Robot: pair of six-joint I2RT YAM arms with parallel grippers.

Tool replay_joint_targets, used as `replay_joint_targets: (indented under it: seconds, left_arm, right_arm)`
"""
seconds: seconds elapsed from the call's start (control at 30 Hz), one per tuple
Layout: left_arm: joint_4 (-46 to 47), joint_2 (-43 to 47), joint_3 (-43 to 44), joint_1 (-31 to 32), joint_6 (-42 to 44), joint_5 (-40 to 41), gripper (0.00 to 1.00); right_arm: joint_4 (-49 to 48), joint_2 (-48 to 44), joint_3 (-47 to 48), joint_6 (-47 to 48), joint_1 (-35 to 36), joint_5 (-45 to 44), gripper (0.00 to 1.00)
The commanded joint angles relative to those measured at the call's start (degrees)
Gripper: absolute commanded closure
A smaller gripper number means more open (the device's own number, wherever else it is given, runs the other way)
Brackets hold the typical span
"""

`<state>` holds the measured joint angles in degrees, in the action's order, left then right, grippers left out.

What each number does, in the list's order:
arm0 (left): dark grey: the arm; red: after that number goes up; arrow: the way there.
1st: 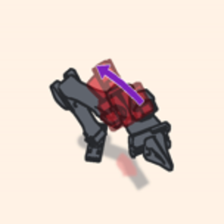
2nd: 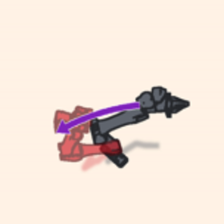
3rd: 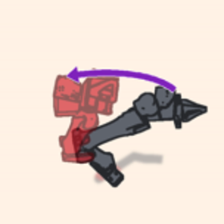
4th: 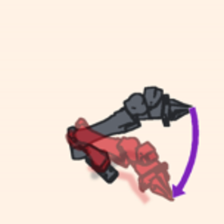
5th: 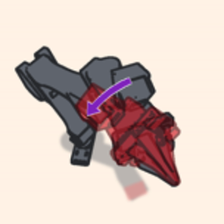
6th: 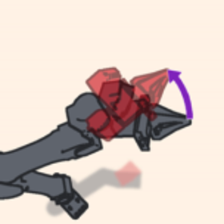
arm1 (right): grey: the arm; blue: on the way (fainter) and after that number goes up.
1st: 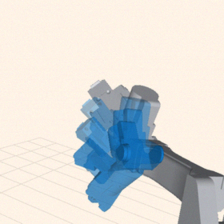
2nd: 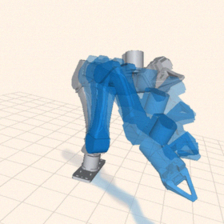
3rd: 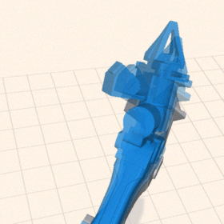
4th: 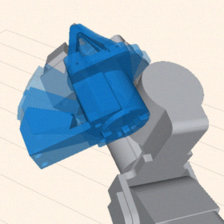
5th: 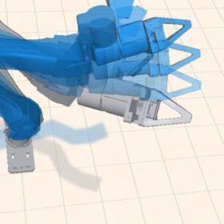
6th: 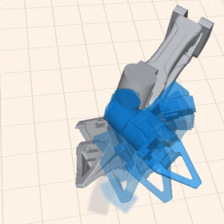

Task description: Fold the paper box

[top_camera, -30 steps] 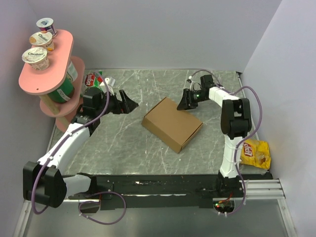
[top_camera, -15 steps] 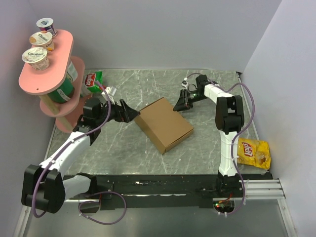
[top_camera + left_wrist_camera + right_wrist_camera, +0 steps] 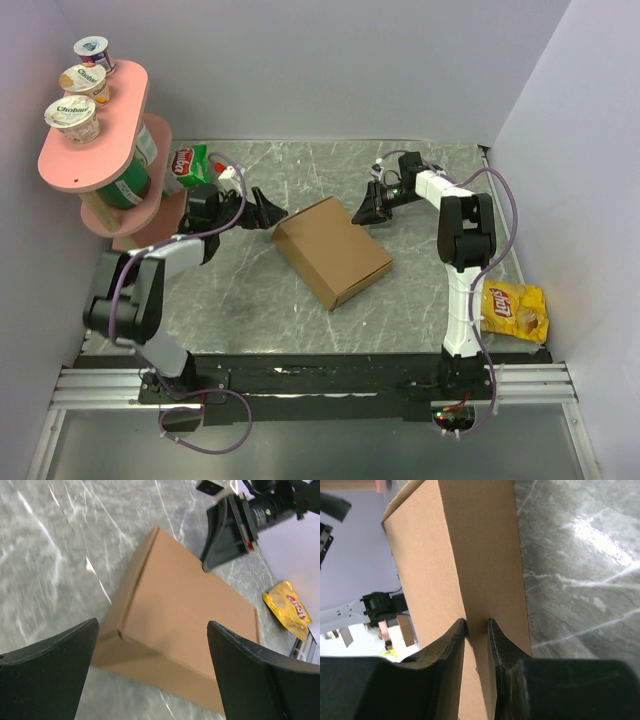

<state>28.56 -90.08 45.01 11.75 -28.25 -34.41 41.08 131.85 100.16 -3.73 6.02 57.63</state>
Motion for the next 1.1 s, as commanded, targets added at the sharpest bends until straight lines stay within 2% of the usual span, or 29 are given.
replay_joint_targets:
  seconds: [0.0,0.27,0.33,0.6,0.77,0.97,1.07]
  left_arm:
    - [8.88,-5.71,5.86,-0.32,0.65,-4.08,0.04]
    - [14.86,-9.67,8.86,-4.36,-4.53,-6.01,0.04]
    - [15.82,-10.72,9.3,-5.15,-4.27,-9.34,0.04]
    - [31.72,-18.1,7.1,-7.79,-9.45,-27.97,0.02]
    - [30.6,-20.31,6.32,-7.62,-6.21,-35.62,0.03]
    - [10.93,-22.68,10.79,-7.35,7.23,-38.18,0.04]
    - [10.98,-23.73,11.76,-7.0,8.13,-37.04,0.04]
  right_arm:
    - [4.0,1.21,-1.2,-0.58,0.22,-19.39,0.84]
    - [4.62,1.65,1.35,-5.14,1.89,-26.32,0.86]
    - [4.71,1.74,1.88,-6.11,2.32,-27.65,0.85]
    - [8.14,4.29,6.62,-8.14,2.94,-30.46,0.85]
    - [9.01,4.82,7.59,-8.58,3.03,-30.12,0.85]
    - [11.3,6.66,11.1,-8.49,2.86,-30.03,0.84]
    - [12.18,7.63,12.78,-8.14,2.77,-29.94,0.84]
